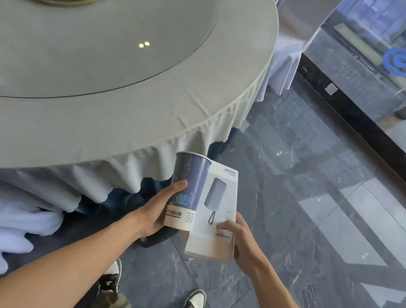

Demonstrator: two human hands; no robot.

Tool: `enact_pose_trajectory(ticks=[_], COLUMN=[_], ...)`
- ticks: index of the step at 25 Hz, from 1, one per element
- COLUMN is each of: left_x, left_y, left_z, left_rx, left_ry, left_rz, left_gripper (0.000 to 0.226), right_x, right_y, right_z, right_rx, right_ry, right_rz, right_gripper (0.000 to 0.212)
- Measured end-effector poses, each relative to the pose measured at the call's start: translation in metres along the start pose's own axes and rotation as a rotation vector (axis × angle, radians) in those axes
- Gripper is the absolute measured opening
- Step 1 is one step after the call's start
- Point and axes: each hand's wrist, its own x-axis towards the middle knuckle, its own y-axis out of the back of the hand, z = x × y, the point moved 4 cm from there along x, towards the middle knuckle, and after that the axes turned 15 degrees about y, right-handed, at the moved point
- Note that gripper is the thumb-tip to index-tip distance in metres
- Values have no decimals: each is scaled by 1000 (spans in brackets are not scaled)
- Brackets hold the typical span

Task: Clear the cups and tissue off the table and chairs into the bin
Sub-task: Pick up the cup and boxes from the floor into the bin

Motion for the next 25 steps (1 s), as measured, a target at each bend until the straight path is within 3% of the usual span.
enact_pose_trajectory(ticks=[5,9,13,18,22,25], left_x=[-27,-48,-63,-66,-53,-26], left_y=[60,129,176,180,170,174], left_z=[19,28,31,7,-16,-23], left_rx=[138,152,109,150,305,345], left_ry=[7,52,63,119,54,65], left_rz=[-41,44,49,11,85,137], left_gripper=[103,76,73,56,73,65], right_x=[-3,-1,4,-15,-23,-11], right_y=[-95,-168,-215,-227,-213,-191], right_z=[14,28,35,62,80,92], right_rx=[14,-12,-34,26,40,51], right_ry=[38,55,63,-15,-29,-14], right_rz=[65,119,139,124,139,202], right_gripper=[40,53,55,42,37,36])
